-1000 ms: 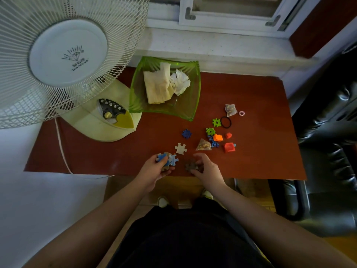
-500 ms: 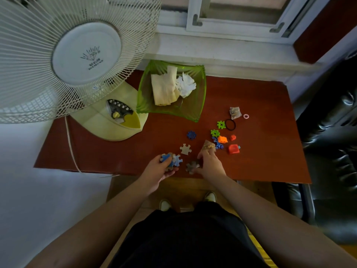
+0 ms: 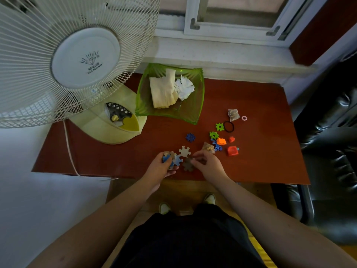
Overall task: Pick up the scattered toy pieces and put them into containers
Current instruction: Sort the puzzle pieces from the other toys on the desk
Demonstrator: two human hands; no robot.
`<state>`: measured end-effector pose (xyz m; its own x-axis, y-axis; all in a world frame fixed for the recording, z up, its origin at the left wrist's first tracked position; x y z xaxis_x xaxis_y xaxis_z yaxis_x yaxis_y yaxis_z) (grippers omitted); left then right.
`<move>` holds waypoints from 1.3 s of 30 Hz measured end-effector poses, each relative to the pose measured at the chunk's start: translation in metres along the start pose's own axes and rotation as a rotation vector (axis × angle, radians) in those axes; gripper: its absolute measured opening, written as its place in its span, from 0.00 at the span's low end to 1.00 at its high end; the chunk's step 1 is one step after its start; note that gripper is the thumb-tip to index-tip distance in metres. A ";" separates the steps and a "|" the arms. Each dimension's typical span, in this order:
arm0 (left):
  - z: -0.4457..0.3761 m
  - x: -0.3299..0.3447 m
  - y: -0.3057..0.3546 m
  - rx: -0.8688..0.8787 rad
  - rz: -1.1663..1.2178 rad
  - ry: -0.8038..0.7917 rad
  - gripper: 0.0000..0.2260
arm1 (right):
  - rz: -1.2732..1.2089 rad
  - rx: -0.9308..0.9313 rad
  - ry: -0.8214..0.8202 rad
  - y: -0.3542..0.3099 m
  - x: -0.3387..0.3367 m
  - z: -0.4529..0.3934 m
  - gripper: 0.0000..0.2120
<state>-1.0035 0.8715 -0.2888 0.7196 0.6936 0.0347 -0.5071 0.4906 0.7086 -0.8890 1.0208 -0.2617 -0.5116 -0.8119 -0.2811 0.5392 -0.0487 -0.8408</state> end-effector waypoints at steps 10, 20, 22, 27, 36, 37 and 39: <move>-0.001 0.014 0.003 -0.192 0.392 -0.093 0.22 | 0.140 -0.255 0.087 -0.035 0.021 -0.008 0.05; -0.005 -0.014 -0.001 -0.058 0.286 0.003 0.06 | 0.607 -0.101 0.037 -0.004 0.036 -0.035 0.23; -0.005 -0.019 -0.003 -0.054 0.280 0.009 0.06 | 0.642 -0.101 0.048 -0.006 0.039 -0.037 0.23; -0.006 -0.029 -0.005 -0.065 0.265 0.066 0.07 | 0.656 -0.102 0.042 -0.013 0.039 -0.042 0.20; -0.008 -0.032 -0.003 -0.043 0.207 0.055 0.09 | 0.682 -0.051 0.015 -0.014 0.040 -0.043 0.21; -0.008 -0.031 -0.002 -0.044 0.202 0.054 0.08 | 0.670 -0.059 0.015 -0.014 0.040 -0.043 0.21; -0.009 -0.029 -0.003 -0.044 0.187 0.057 0.08 | 0.632 -0.084 0.002 -0.015 0.039 -0.042 0.19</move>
<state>-1.0273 0.8545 -0.2983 0.5840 0.8025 0.1220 -0.6500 0.3723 0.6624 -0.9453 1.0140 -0.2794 -0.1131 -0.6681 -0.7354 0.6829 0.4854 -0.5460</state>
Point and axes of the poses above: each hand's wrist, its own z-axis away from the middle knuckle, its own x-axis out of the palm, y = z × x, the point moved 4 cm from there along -z, towards the middle knuckle, and after that the axes turned 12 degrees about -z, right-handed, at the moved point
